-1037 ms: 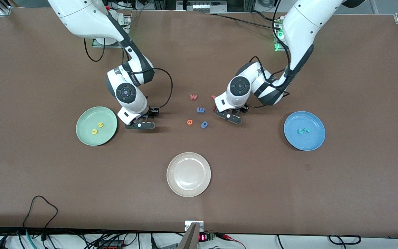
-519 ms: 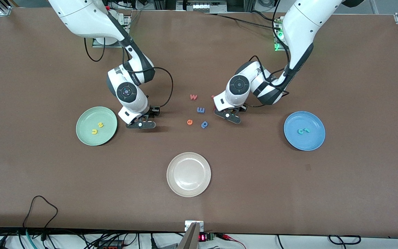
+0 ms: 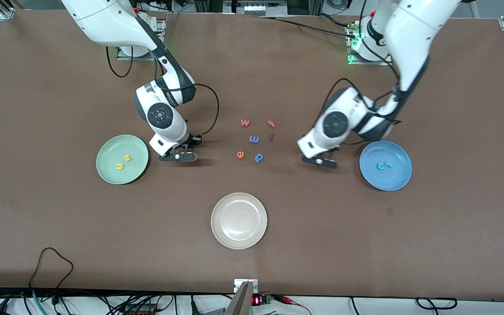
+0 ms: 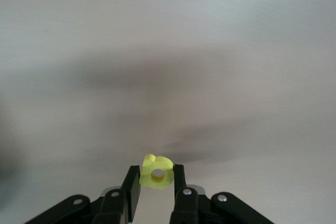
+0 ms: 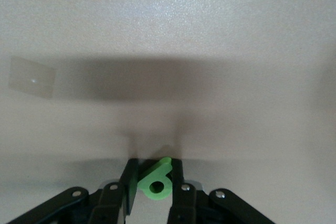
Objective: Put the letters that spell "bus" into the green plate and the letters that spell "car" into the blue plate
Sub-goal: 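Carry the 6 to the green plate and the d to the blue plate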
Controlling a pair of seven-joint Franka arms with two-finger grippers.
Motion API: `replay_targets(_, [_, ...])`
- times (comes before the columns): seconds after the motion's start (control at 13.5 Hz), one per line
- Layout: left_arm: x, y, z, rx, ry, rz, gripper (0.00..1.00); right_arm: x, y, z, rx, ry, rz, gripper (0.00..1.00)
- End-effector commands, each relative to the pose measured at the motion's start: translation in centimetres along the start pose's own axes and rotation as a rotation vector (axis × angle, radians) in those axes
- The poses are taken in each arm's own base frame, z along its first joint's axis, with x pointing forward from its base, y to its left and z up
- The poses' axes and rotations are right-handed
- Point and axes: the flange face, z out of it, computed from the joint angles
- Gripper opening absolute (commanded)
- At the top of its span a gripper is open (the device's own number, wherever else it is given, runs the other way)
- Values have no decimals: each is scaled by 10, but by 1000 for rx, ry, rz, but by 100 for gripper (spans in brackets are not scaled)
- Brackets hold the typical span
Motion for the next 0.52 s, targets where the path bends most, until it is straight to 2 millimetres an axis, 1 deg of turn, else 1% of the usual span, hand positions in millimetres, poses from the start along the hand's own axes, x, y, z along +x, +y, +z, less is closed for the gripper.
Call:
replay_targets(0.0, [4,-82,-23,20,1,-89,6,-7,5,4,3,-18,9,14])
replay_targets(0.07, [8,-108,-21,8,-2,-98,7,-2,11,-10,11,4,5,14])
replay_targets(0.15, [14,-145,-16,-11,-3,-118,7,7,30,-51,-1,14,11,13])
replay_targets(0.22, [16,-161,-12,-21,-7,-119,7,17,51,-79,-6,14,-14,13])
replay_targets(0.3, [17,-171,-11,-26,-7,-111,7,24,74,-97,-9,9,-44,12])
replay_targets(0.37, [20,-185,-9,-36,3,-113,7,30,100,-110,-6,10,-68,12])
replay_targets(0.44, [22,-189,1,-51,7,-117,7,37,127,-117,-1,18,-91,12])
